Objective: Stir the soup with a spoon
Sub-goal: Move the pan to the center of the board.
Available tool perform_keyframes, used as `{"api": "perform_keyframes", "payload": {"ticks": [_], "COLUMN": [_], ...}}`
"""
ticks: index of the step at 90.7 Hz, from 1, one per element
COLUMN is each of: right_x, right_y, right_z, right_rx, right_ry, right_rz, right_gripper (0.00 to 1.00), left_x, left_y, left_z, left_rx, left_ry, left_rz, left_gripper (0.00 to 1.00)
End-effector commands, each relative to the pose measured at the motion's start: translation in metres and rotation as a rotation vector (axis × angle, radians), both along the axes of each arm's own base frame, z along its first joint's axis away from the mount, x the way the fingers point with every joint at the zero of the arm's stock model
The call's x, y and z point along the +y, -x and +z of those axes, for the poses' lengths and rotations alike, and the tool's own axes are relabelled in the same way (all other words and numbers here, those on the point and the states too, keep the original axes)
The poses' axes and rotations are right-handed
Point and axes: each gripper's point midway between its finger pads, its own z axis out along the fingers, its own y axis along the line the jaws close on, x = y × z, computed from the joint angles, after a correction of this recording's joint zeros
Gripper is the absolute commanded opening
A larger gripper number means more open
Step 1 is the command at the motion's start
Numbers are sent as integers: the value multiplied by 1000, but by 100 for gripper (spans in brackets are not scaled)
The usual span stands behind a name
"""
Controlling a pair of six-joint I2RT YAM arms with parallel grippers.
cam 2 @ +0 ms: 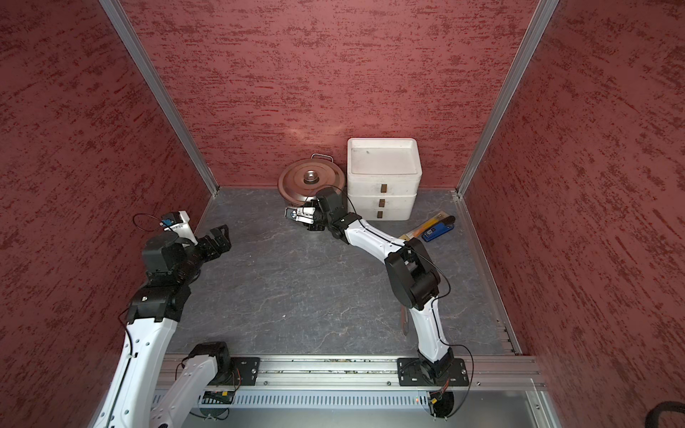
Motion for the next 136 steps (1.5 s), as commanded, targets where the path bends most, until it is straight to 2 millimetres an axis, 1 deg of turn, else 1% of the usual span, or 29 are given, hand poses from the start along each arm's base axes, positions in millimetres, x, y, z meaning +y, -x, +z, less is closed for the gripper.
{"api": "perform_keyframes", "payload": {"ticks": [1,9,16,20,26,35,42,50,53,64,73,76,85,93,99,106,108,116,117,120,125,132,136], "right_x": [6,7,9,9,9,9,9,8,8,9,8,8,9,12,15,19,21,25,25,26,26,22,19], "right_y": [-7,-12,-15,-17,-19,-19,-21,-25,-26,-27,-27,-27,-22,-11,0,18,25,53,56,68,89,117,135], "right_z": [4,5,5,4,2,-4,-6,-4,-4,-3,-2,-2,9,22,34,42,48,61,59,61,68,70,68], "right_rx": [-23,-36,-55,-63,-70,-69,-73,-87,-90,-98,-110,-115,-156,-190,-206,-211,-218,-227,-222,-223,-228,-220,-207], "right_ry": [3,-5,-3,1,6,17,22,23,24,28,38,40,28,3,-16,-23,-29,-43,-40,-41,-44,-36,-29], "right_rz": [-22,-35,-46,-50,-55,-53,-61,-81,-86,-81,-76,-76,-50,-9,21,61,73,124,130,148,175,202,219], "right_gripper": [34,28,18,16,17,20,29,31,29,19,6,0,0,0,0,0,0,0,0,0,0,0,0], "left_x": [4,5,6,6,6,6,7,7,7,7,7,8,10,11,12,16,17,23,23,26,28,29,29], "left_y": [-2,-2,-2,-1,-1,-2,-2,-2,-2,-1,0,0,1,1,0,0,-1,-1,-1,-1,-1,-1,-2], "left_z": [13,14,15,16,16,17,17,18,17,18,18,19,20,21,22,23,24,26,26,27,27,26,25], "left_rx": [-35,-33,-32,-32,-33,-37,-37,-38,-36,-39,-39,-39,-39,-44,-47,-50,-51,-56,-57,-59,-58,-56,-52], "left_ry": [-37,-53,-64,-68,-71,-71,-70,-73,-74,-77,-80,-83,-90,-92,-95,-109,-116,-136,-138,-143,-145,-141,-135], "left_rz": [6,8,10,9,11,11,12,11,12,11,13,15,26,32,38,56,63,90,93,104,113,121,123], "left_gripper": [100,100,100,100,100,100,100,100,100,100,100,100,100,100,100,100,100,100,100,100,100,100,100]}}
